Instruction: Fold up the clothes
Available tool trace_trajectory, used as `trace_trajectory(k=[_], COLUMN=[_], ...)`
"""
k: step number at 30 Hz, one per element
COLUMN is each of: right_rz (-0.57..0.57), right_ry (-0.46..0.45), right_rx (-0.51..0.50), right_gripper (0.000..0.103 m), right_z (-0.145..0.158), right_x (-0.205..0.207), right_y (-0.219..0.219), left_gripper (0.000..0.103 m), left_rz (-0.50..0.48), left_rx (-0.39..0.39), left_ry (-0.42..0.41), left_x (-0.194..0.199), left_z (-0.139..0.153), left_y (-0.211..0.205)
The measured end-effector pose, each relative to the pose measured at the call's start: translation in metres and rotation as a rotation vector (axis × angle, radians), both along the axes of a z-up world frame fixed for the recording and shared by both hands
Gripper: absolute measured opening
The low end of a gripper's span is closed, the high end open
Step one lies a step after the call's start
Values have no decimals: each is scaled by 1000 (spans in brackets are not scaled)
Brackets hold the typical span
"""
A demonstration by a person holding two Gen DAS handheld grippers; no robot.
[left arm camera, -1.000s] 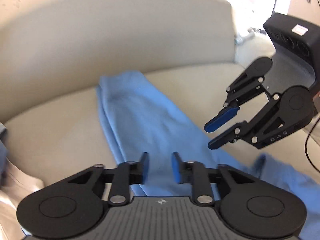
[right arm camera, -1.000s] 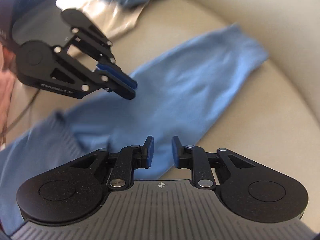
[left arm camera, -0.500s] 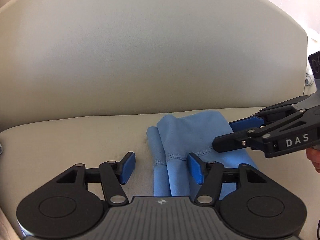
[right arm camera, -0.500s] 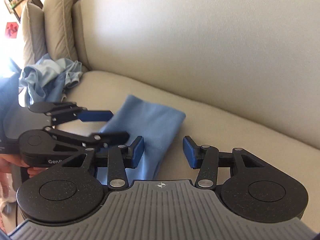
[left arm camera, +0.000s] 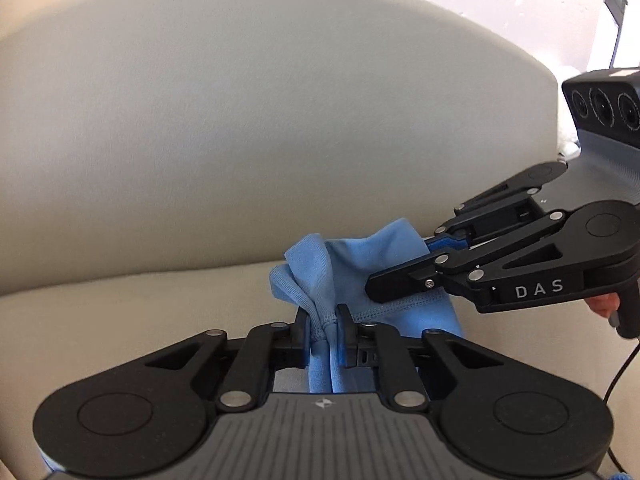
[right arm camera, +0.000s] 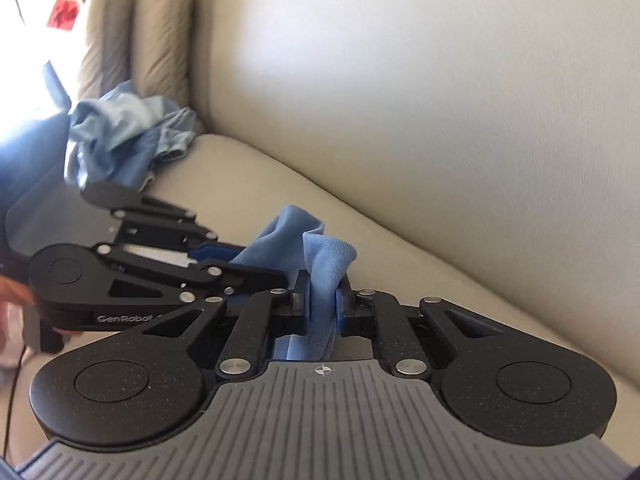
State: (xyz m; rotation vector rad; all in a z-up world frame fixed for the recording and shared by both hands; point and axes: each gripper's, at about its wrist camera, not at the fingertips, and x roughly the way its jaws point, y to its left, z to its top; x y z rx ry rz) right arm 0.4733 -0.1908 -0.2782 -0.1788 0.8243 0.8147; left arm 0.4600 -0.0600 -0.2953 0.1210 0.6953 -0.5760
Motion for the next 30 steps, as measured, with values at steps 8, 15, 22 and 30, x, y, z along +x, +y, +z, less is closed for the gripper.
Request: trace_trajectory(k=[8,15,22,30], right_rz=[137,179,168,147], right_ry=[-307,-362,-355,-374], right_rx=[-128,-223,-249,-266], right_gripper=[11,11,11,13], right_z=[114,161,170,149], right_x=[-101,-211,-314,-411], right_y=[-11,-17,-18,-35], left_gripper=[13,13,13,14], left_rz=[-216,-250,-245,-279], left_rx=[150,268,286,283], left_ry=[-300,-282,-247,-239], left_x=[-106,-214,-308,-393], left_z=[100,135,140,104], left_y=[-26,-51,-65,-76])
